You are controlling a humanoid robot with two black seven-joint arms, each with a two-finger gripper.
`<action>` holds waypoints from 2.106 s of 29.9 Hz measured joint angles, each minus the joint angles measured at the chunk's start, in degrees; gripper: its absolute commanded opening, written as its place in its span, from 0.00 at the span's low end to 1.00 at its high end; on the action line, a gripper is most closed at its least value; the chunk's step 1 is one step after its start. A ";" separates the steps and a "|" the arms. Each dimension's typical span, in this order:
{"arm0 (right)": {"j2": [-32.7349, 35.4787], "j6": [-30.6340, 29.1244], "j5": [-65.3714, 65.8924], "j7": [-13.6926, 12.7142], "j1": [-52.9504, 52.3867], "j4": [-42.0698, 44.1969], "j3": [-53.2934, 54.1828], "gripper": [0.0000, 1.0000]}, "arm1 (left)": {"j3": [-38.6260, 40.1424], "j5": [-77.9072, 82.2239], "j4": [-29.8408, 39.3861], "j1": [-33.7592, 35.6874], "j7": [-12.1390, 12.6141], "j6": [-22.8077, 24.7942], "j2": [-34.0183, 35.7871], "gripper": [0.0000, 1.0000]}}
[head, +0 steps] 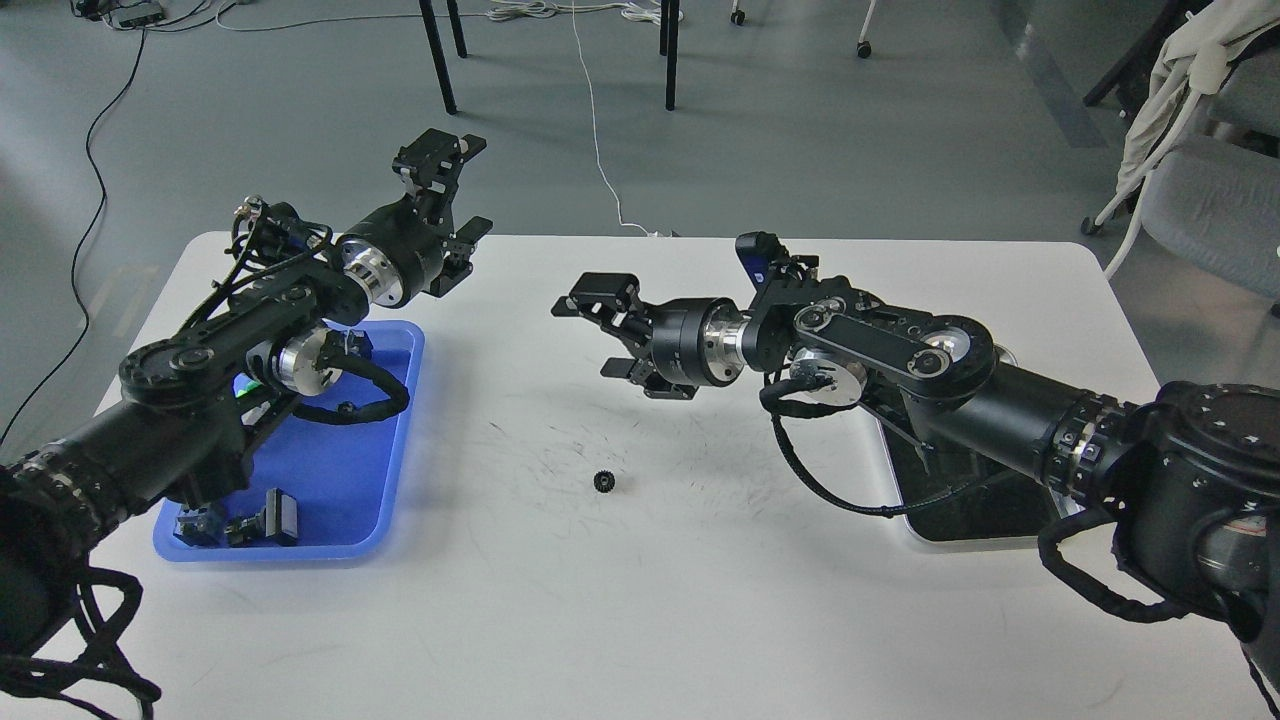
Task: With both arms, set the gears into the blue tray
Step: 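Retract the right arm away from the gear, then grasp the black gear on the table with the left gripper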
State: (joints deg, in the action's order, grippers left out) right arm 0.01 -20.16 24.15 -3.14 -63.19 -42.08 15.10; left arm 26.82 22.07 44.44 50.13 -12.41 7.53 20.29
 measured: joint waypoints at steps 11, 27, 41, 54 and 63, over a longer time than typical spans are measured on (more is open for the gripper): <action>21.04 -0.59 -19.04 0.66 4.36 -0.29 18.41 0.97 | -2.03 14.87 19.62 -5.75 0.11 -1.61 12.35 0.98; 30.37 -7.77 -25.46 0.51 34.21 -3.42 45.83 0.97 | -2.23 75.59 29.72 -24.22 -1.64 -15.62 6.08 0.98; 27.81 -7.85 -25.32 0.82 39.74 -2.47 45.64 0.97 | -11.09 100.08 9.78 -24.20 -1.27 -33.25 -6.75 0.94; 27.68 -7.85 -25.29 0.86 39.98 -2.66 45.50 0.97 | -11.35 102.93 3.83 -24.56 -1.11 -34.62 -9.24 0.53; 27.60 -7.85 -25.29 0.86 39.91 -2.67 45.13 0.97 | -11.42 102.93 2.96 -24.66 -1.13 -34.76 -8.29 0.11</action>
State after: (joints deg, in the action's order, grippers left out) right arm 27.60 -28.01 -1.14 -2.28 -23.28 -44.75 60.24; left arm 15.41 125.00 47.41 25.47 -13.54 -27.23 12.00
